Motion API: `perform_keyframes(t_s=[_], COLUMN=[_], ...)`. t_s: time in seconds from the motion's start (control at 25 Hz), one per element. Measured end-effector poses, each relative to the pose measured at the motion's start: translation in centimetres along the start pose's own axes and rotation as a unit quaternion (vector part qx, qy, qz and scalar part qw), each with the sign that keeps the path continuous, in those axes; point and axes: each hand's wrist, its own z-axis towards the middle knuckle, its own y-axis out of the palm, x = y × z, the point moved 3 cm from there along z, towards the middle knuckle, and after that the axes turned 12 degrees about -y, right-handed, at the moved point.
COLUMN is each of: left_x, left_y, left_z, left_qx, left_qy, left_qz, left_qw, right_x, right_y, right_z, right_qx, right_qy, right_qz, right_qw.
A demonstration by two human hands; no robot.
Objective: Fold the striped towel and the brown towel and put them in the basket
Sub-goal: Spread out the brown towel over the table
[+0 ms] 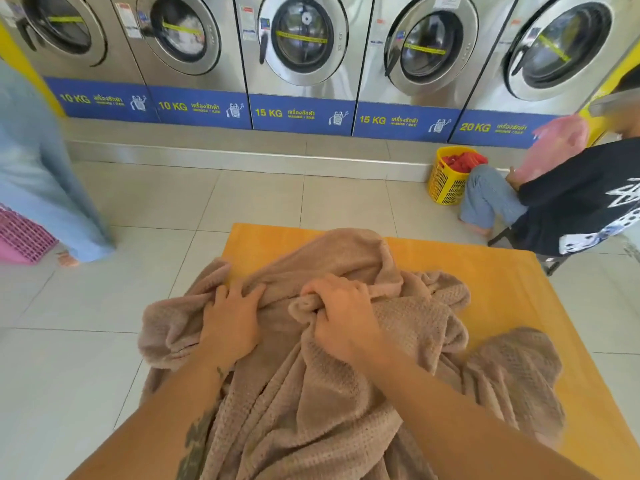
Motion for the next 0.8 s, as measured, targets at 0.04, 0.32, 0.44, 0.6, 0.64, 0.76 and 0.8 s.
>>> perform_keyframes(t_s=[0.04,0.32,0.44,0.6,0.64,0.76,0.8], left_x=[-1.3,-8.5,-5.6,-0.2,0.6,0.5,0.0], left_y=[0.2,-0.9,-1.7,-1.4,-1.4,-0.9,-0.6], left_z=[0.3,1.5,0.9,1.1,1.2,1.8,2.1], left_qx=[0.011,0.088,0.128,0.044,0.019,-0.052,-0.059], left_qy=[-0.051,-0.155,-0.065,0.118,0.148,0.125,0.1], left_qz=[-0.009,-0.105,-0.129,-0.204,-0.228,-0.268,-0.231], left_qw=[0.999,0.978,0.981,0.971,0.962,0.954,0.966], right_x=[-1.1,3.8,5.0,2.9,2.2,0.5,0.4], right_y=[0.7,0.6,1.2,3.3,3.6,2.7,2.1], right_z=[0.4,3.9,4.4,5.3,5.6,6.6,6.6], right_qx=[-0.003,-0.066,-0.177,-0.18,-0.167,-0.082,-0.059], right_qy=[-0.045,0.117,0.216,0.098,0.07,0.07,0.085], right_qz=[0.021,-0.106,-0.131,-0.048,0.015,0.187,0.205], right_qw=[0.999,0.985,0.951,0.978,0.983,0.976,0.973])
